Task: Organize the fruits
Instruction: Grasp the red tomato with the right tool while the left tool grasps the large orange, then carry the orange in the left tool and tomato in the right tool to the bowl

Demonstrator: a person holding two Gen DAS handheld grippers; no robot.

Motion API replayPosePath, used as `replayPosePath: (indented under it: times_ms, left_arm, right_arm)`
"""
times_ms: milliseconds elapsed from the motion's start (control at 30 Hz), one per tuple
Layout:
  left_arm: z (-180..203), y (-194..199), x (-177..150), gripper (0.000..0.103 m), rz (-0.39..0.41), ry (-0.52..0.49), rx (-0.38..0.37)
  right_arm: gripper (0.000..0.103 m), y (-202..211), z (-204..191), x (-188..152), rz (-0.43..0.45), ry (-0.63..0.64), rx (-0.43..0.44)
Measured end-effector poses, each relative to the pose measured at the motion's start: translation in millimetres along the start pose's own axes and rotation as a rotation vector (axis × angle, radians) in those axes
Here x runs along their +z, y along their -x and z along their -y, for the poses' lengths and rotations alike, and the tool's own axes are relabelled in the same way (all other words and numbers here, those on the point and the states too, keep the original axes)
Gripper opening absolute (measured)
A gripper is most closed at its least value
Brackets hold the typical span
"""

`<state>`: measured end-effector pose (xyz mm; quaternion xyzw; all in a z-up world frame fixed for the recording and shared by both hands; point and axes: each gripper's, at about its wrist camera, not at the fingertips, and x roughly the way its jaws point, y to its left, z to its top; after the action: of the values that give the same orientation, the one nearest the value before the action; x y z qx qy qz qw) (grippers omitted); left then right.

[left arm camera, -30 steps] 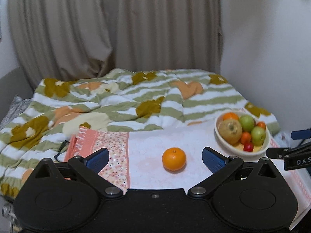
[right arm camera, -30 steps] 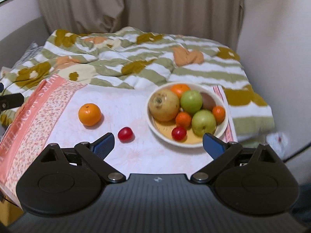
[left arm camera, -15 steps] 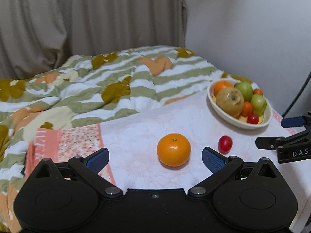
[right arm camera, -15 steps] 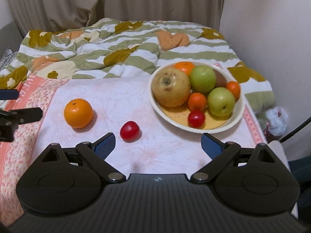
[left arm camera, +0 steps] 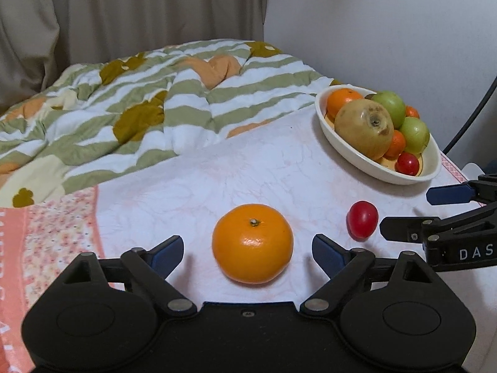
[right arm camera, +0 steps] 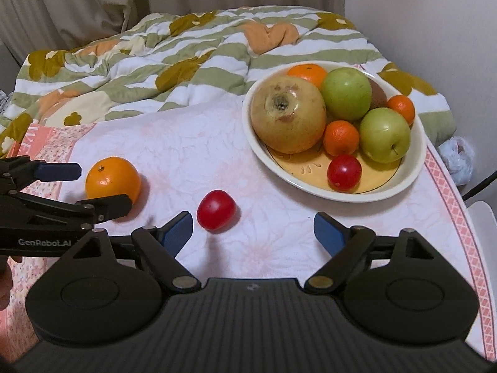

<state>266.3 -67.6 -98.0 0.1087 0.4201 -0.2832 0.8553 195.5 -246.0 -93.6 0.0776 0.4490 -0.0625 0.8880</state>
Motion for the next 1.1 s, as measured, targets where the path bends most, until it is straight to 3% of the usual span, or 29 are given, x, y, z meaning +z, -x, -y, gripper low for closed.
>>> replayPosePath:
  times_ms: [67, 200, 400, 533, 1100]
  left_arm:
    - [-0.6, -3.2, 1.3, 0.09, 0.0, 0.004, -0.011]
    - [-0.4, -12.5, 2.6, 0.064, -0.023, -0.002, -0.018]
    - [-5.1, -10.1, 0.7, 0.064, -0.022, 0.012, -0.034]
    - [-8.4, -5.5, -3.3, 0.064, -0.024, 0.012, -0.006]
    - [-25.3, 19.3, -26.0, 0.064, -0.026, 0.103, 0.054]
  right_arm:
    - [0.1, -3.6, 1.3, 1.1, -0.009, -0.003, 0.001]
    - [0.095, -10.2, 2.4, 3.5, -0.022, -0.009, 0.015]
    - [0.084, -21.0, -2.4, 5.6, -0.045, 0.001, 0.036]
    - [0.081, -25.3, -9.3, 7.9, -0.05, 0.019, 0.054]
    - [0.049, -33.5, -22.5, 8.7, -0.064, 0.078, 0.085]
